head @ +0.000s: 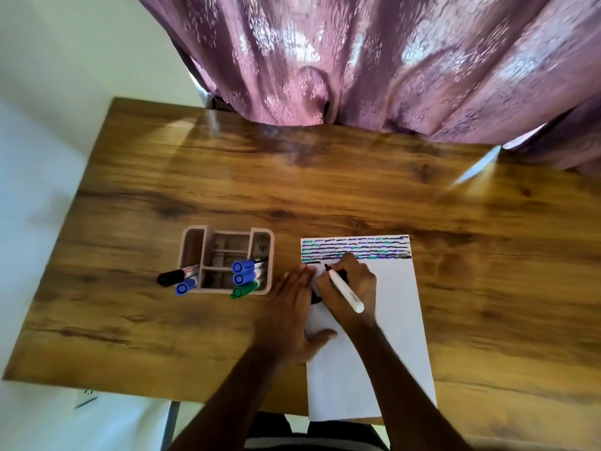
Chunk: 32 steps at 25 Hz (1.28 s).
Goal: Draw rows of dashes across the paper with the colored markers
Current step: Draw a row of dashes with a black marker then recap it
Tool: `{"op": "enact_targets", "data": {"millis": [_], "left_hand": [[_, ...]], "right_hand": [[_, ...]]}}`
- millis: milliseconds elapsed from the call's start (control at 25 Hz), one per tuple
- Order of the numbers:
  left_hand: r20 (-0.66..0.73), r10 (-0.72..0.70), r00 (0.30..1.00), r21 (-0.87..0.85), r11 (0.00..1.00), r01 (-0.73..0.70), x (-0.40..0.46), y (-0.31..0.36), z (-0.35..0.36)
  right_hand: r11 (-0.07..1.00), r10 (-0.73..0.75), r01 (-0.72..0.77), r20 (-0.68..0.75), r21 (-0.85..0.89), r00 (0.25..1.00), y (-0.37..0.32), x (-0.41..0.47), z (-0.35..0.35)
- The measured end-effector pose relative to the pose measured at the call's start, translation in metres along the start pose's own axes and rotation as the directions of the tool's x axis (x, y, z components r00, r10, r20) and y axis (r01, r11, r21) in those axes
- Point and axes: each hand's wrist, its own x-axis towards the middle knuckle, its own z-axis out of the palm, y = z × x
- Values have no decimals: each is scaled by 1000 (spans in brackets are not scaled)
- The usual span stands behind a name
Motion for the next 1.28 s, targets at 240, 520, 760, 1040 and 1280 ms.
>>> {"op": "enact_targets", "data": {"millis": [240,520,760,1040,1280], "left_hand": [[19,-9,1000,10,1000,9,2,-2,1],[44,-21,999,45,999,19,1,-1,-1],[40,-17,999,35,999,16,2,-2,1],[37,-21,999,35,999,20,2,-2,1],[21,-20,1000,44,999,19,1,-2,2]], "right_hand": [[999,40,-42,60,19,997,11,1,13],[998,60,-61,88,5,994,13,0,16],[999,46,-45,98,-18,994,12,0,14],[999,49,-49,89,-3,995,10,2,13],[999,39,-39,62,8,997,11,3,13]]}}
